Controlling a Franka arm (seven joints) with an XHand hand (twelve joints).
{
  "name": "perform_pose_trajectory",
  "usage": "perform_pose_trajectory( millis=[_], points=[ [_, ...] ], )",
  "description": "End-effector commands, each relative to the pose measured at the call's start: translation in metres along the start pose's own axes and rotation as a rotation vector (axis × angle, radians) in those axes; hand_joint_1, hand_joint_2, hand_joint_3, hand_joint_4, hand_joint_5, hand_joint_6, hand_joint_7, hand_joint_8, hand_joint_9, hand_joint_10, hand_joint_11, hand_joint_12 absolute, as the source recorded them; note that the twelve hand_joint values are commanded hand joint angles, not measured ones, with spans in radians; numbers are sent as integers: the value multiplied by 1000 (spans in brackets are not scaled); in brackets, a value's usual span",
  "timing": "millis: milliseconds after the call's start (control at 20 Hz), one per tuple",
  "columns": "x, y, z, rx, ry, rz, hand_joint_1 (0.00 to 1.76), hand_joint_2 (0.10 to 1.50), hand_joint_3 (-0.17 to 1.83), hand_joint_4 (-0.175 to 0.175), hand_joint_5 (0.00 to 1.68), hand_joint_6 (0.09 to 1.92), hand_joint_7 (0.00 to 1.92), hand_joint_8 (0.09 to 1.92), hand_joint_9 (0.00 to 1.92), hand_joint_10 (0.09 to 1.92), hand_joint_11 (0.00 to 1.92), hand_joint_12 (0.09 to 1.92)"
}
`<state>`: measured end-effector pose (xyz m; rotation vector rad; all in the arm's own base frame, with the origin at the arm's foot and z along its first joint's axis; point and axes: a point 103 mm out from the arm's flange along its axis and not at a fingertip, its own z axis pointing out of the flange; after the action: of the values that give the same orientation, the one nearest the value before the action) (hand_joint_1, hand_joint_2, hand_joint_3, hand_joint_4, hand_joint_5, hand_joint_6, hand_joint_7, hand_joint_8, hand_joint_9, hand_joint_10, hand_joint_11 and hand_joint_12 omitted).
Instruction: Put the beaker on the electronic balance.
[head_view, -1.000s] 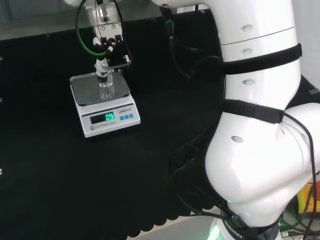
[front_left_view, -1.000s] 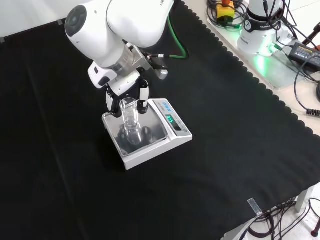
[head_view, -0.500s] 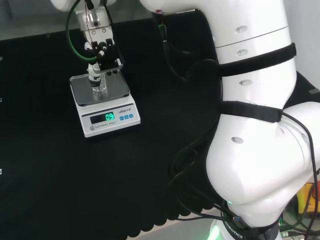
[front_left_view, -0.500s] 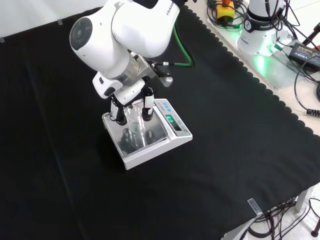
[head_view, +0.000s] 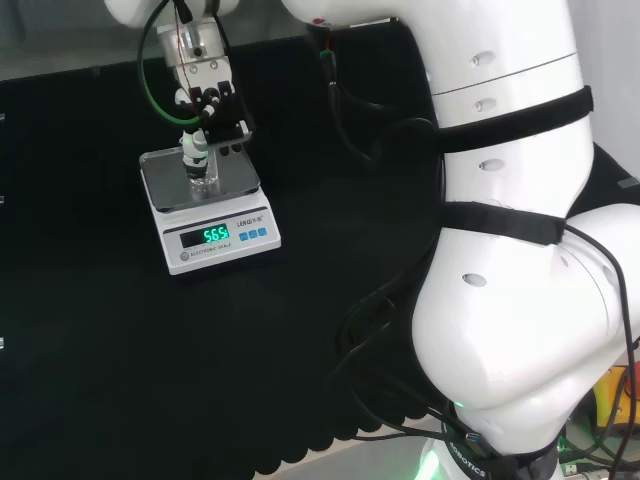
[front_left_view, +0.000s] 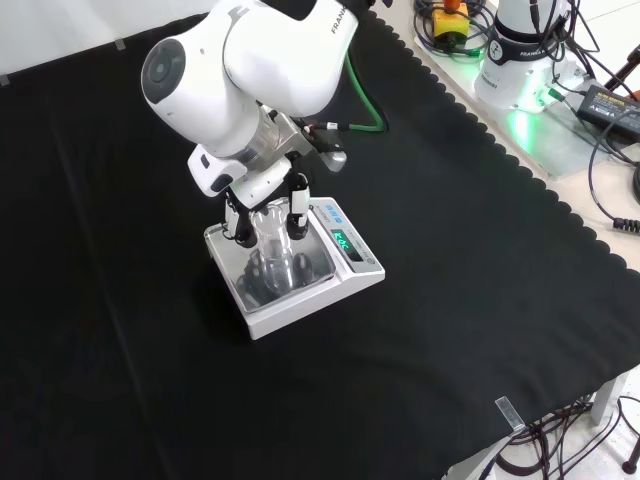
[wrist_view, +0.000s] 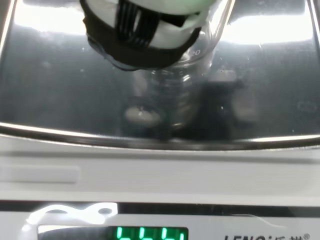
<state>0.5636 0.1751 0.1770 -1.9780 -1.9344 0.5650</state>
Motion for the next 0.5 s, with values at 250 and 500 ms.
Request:
perform_pose_trajectory(
  millis=[250, 500],
  points=[
    [17, -3, -6, 7, -36, -10, 1094, 987, -175, -153, 895, 722, 1075, 690, 1500, 94, 1591, 537],
    [24, -4, -7, 12, -57, -5, 1066, 965, -175, -141, 872, 728, 1043, 715, 1486, 87, 1574, 531]
  ],
)
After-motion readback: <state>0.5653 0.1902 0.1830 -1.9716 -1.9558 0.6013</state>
